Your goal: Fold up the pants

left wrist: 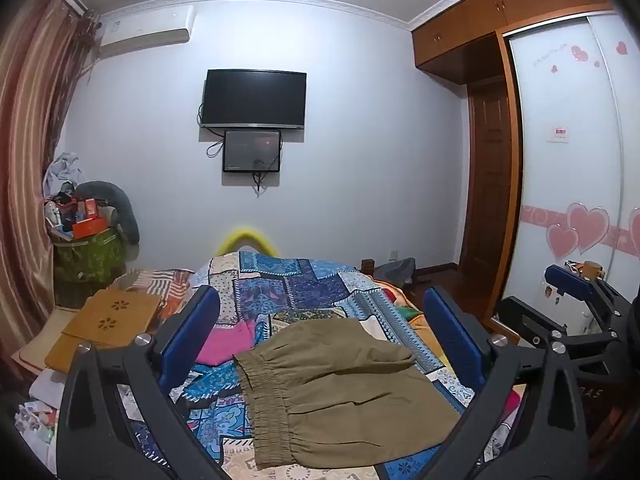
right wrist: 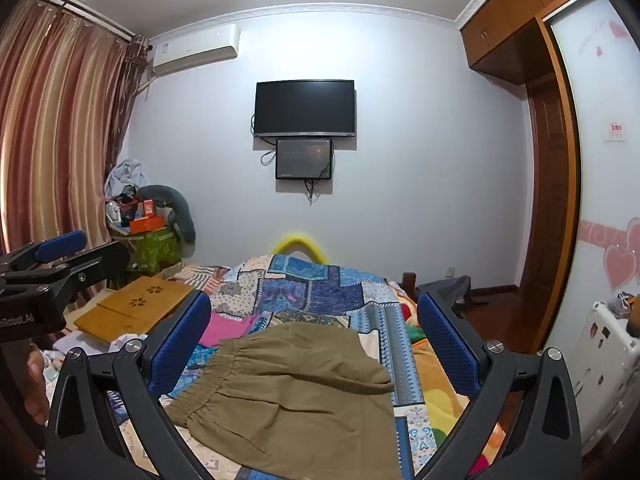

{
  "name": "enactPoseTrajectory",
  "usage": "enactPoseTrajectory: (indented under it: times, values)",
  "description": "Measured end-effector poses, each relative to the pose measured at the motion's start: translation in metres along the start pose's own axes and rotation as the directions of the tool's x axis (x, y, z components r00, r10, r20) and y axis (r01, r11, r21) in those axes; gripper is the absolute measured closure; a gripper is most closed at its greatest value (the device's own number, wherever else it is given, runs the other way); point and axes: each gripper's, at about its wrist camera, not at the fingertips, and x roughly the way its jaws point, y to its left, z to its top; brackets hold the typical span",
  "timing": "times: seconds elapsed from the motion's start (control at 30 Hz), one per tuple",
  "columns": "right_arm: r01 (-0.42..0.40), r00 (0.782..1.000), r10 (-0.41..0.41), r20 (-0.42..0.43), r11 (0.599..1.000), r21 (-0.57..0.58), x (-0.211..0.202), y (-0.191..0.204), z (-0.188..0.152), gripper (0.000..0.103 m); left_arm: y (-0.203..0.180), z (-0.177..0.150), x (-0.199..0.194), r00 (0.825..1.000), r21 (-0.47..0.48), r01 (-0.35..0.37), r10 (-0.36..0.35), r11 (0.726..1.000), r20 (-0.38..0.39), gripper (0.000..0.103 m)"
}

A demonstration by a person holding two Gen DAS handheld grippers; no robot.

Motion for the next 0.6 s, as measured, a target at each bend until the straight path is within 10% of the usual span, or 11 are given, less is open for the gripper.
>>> enactPoseTrajectory:
  times: [0.6]
  values:
    - [-0.004,1.0,0.005,-0.012,1.0,0.013,0.004,-0.001,0.0,0.001,0.011,-0.007,0.012,1.0,-0.021,0.021,-0.022,1.0,-0.017,0.0]
